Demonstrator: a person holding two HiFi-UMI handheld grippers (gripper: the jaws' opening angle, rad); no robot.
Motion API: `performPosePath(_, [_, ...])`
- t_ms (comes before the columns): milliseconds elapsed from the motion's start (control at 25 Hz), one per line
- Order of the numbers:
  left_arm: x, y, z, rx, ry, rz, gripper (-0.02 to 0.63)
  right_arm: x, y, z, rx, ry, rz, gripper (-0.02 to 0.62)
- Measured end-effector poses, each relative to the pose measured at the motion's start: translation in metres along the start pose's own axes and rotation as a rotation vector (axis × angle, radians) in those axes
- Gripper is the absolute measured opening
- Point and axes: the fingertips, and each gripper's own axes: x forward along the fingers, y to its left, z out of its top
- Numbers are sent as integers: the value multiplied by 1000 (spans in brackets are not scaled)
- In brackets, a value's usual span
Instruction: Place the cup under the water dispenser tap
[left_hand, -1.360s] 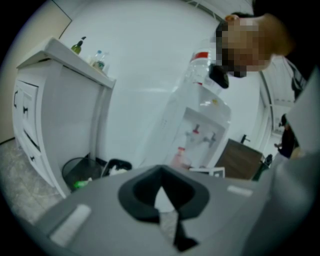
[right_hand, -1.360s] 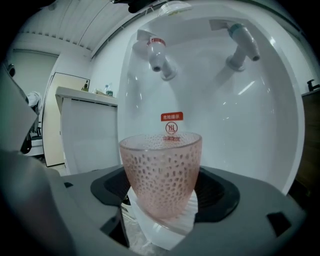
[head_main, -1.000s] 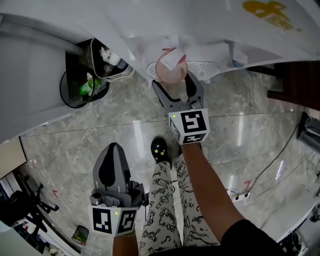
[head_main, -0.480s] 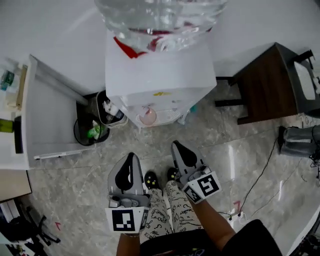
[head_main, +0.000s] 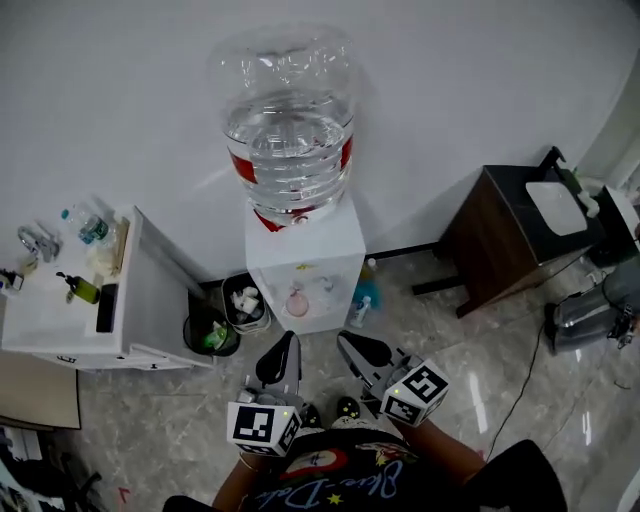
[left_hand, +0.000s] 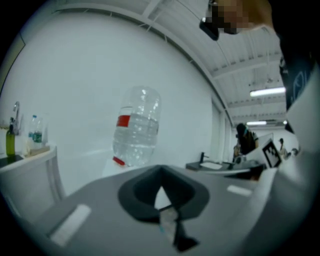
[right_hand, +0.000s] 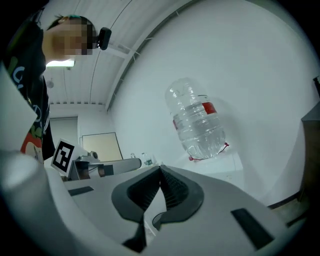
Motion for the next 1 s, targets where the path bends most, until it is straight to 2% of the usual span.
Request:
performPosePath(160, [-5, -5, 6, 22, -9, -4, -3, -4, 9, 6, -33, 3, 25, 14])
performPosePath(400, [-14, 5, 13, 43, -33, 22, -3, -3, 12, 9, -50, -22, 3, 14])
performPosePath(600, [-18, 6, 7, 169, 12, 40, -3, -1, 9, 6, -40, -19, -4, 14])
performPosePath(800, [-17, 5, -2, 143, 26, 26, -3, 3, -5, 9, -63, -5, -23, 14])
performPosePath(1000, [-13, 12, -5, 113, 47, 37, -3, 10, -9, 7, -38, -9, -40, 14])
